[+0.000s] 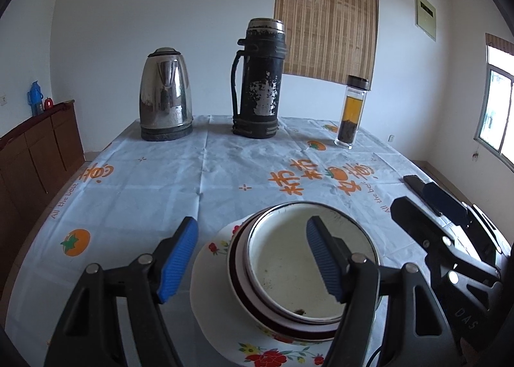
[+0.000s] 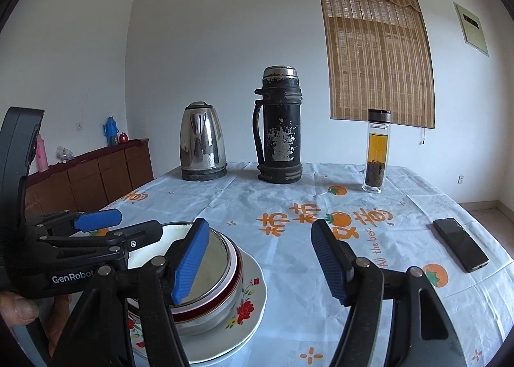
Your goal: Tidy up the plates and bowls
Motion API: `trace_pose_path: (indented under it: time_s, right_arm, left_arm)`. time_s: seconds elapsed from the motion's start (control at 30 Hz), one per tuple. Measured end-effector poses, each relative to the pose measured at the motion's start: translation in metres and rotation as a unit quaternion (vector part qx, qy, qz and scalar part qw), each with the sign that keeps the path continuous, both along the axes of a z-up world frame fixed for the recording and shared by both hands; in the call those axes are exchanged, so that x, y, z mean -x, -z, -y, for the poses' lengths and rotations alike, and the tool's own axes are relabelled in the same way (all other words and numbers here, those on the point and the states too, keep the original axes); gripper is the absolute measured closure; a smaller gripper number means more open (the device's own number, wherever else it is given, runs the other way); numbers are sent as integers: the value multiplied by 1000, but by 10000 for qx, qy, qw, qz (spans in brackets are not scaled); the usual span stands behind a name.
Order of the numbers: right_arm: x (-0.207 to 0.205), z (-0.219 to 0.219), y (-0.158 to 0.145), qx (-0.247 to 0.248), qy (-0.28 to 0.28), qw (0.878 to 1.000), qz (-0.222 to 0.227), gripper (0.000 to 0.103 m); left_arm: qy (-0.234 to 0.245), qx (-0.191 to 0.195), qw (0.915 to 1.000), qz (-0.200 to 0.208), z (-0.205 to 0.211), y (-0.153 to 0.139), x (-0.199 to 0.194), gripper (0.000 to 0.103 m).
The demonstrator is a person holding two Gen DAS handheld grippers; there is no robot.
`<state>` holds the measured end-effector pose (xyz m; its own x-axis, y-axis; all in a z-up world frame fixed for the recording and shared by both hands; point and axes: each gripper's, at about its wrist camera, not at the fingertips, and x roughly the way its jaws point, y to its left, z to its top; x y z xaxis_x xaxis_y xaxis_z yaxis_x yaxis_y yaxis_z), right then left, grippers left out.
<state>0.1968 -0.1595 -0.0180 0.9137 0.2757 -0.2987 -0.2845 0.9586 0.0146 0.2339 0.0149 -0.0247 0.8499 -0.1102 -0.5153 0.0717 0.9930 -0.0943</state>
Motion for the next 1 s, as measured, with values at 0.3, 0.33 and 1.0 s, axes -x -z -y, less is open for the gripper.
trace_pose_path:
  time_s: [0.3,0.33,1.0]
  right_arm:
    - [7,1,-2,89,91,9998,166,35]
    - [8,0,-2,115,102,9997,204,35]
    - [11,2,-5,208,200,9990,342,34]
  left_arm:
    - [-20,-19,10000,17,0,0,0,32]
    - [-12,-13,10000,20,0,0,0,32]
    - [30,-63,9999,-90,4,1,-1,32]
